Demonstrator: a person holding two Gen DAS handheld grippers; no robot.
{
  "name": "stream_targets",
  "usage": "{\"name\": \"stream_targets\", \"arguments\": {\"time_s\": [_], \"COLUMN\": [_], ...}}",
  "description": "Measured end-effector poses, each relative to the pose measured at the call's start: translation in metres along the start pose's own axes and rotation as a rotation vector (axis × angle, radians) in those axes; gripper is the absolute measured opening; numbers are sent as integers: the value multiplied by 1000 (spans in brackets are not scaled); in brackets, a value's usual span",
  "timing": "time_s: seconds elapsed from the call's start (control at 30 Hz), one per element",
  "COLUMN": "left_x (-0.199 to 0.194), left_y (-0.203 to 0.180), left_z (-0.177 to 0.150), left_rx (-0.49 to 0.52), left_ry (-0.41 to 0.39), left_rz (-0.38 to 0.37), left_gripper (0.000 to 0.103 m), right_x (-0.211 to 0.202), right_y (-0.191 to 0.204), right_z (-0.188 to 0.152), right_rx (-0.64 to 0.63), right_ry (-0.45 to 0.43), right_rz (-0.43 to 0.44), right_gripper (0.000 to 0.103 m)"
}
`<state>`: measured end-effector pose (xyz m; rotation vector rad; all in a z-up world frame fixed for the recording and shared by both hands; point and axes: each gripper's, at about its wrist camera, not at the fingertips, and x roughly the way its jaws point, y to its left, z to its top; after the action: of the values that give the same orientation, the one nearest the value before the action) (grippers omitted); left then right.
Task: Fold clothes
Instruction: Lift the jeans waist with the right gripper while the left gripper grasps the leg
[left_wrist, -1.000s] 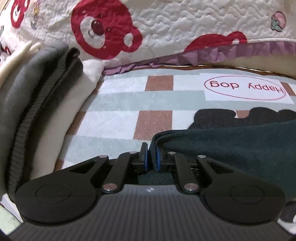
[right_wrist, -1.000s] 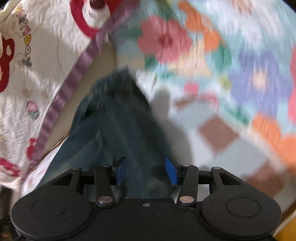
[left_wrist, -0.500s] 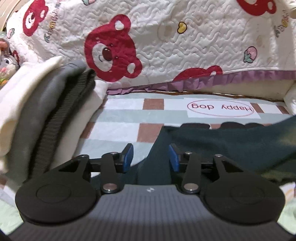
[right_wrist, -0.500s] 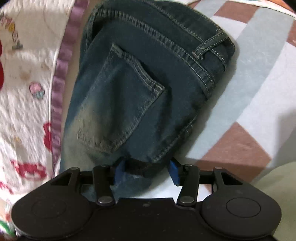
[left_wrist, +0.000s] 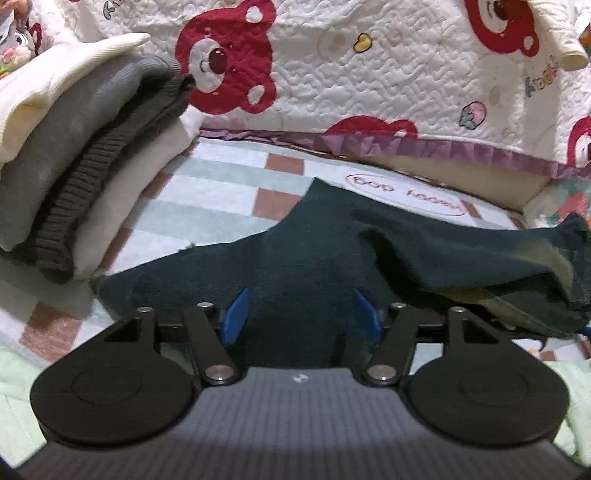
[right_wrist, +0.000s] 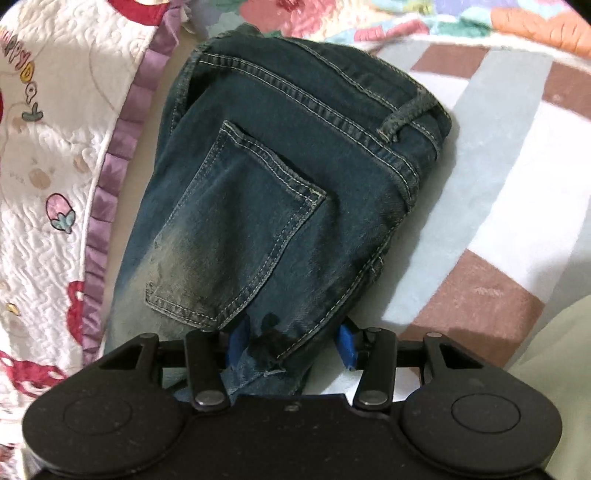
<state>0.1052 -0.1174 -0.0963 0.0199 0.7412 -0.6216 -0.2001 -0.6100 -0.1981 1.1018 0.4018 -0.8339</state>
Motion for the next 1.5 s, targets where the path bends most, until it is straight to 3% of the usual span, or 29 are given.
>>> {"name": "stream_targets", "arguments": {"time_s": [0.2, 0.23, 0.27, 0.33, 0.37, 0.4, 0.5, 0.53, 0.6, 0.7, 0.73, 0.83, 0.97, 1.07, 1.23, 1.33, 1.4, 1.5], "left_x": [4, 8, 13, 25, 31, 35, 25, 19, 1, -14, -13, 5, 27, 25, 6, -10, -18, -20], "left_y": [-13, -15, -18, -24, -27, -29, -14, -10, -2, 27, 36, 47, 73, 87, 92, 81, 64, 32], "left_z": [-5, -6, -7, -7, -6, -3, 33, 49, 83, 121, 122, 99, 70, 69, 81, 85, 81, 67], "left_rx": [70, 85, 103, 191, 249, 296, 263, 256, 258, 82, 33, 14, -24, -70, -34, 11, 64, 179], "left_ry": [7, 15, 25, 45, 50, 52, -14, -66, -200, -252, -253, -205, -136, -141, -219, -230, -208, -158], "left_rz": [-16, -7, 4, 87, 139, 182, 164, 198, 292, 226, 209, 240, 274, 277, 290, 163, 8, -155], "left_gripper": [83, 84, 82, 45, 10, 8, 5, 3, 3, 2, 2, 2, 3, 4, 5, 10, 27, 54], "right_x": [1, 2, 3, 3, 0, -3, -29, -42, -72, -105, -108, -99, -74, -69, -80, -79, -77, -77], "right_y": [21, 24, 27, 31, 32, 33, 50, 58, 75, 91, 88, 61, 23, 21, 34, 37, 37, 34], "right_z": [-17, -20, -21, -22, -21, -20, -2, 7, 23, 43, 47, 54, 37, 21, 16, 13, 9, 9], "right_rx": [-262, -303, -344, -413, -427, -440, -452, -457, -469, -469, -457, -386, -290, -326, -422, -467, -469, -448], "right_ry": [-76, -85, -92, -112, -131, -151, -249, -286, -354, -411, -403, -328, -248, -240, -261, -263, -262, -258], "right_rz": [-87, -96, -97, -89, -84, -80, -52, -37, -3, 6, -14, -115, -236, -274, -285, -307, -317, -318], "right_gripper": [54, 48, 33, 15, 11, 10, 8, 8, 8, 8, 8, 11, 11, 13, 14, 15, 16, 16]}}
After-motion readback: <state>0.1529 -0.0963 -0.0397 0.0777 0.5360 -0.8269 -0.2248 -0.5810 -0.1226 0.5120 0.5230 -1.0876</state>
